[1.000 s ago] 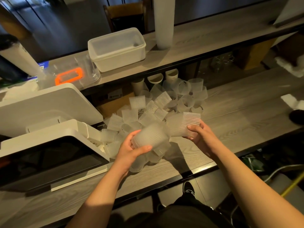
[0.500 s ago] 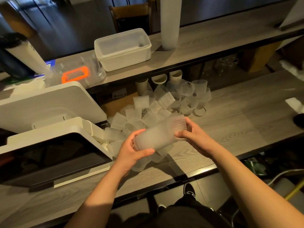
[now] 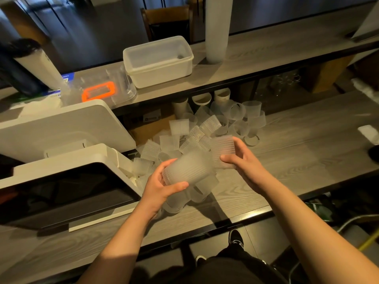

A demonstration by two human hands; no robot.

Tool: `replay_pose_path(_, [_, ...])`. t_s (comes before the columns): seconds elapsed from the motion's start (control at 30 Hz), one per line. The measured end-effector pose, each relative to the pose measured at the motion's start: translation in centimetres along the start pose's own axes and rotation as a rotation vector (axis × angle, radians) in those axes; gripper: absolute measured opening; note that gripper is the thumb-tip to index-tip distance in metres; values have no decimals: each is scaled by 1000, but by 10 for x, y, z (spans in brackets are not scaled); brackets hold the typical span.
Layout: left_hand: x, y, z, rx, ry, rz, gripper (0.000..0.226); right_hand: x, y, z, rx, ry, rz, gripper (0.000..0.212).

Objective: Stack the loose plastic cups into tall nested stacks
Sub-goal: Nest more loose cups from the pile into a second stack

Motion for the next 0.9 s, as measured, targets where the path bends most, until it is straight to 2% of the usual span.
replay_pose_path(0.27, [5, 1, 0, -7, 61, 40, 82, 21, -2, -4, 12, 64, -321, 77])
replay_pose_path(0.43, [14, 0, -2, 0, 81, 45, 79, 49, -19, -8, 130, 119, -209, 62])
replay_pose_path(0.6, [19, 0, -4, -30, 175, 101, 82, 48, -33, -2, 173, 128, -105, 78])
replay_pose_path(0.67, [15, 2, -4, -53, 111, 77, 81, 40, -39, 6, 171, 59, -45, 73])
replay_pose_path(0.8, [-4, 16, -7, -102, -128, -19, 77, 1, -56, 22, 187, -280, -51, 39])
replay_pose_path(0.9, [-17, 23, -12, -107, -257, -88, 78, -17, -92, 32, 326, -391, -170, 46])
Point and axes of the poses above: each hand's wrist, its own z-axis towards the middle knuckle, its own x-axis out of the palm, y = z × x, the point moved 8 cm from there along z, towards the middle knuckle, and after that the axes turned 13 degrees about x, right-handed, at the moved point
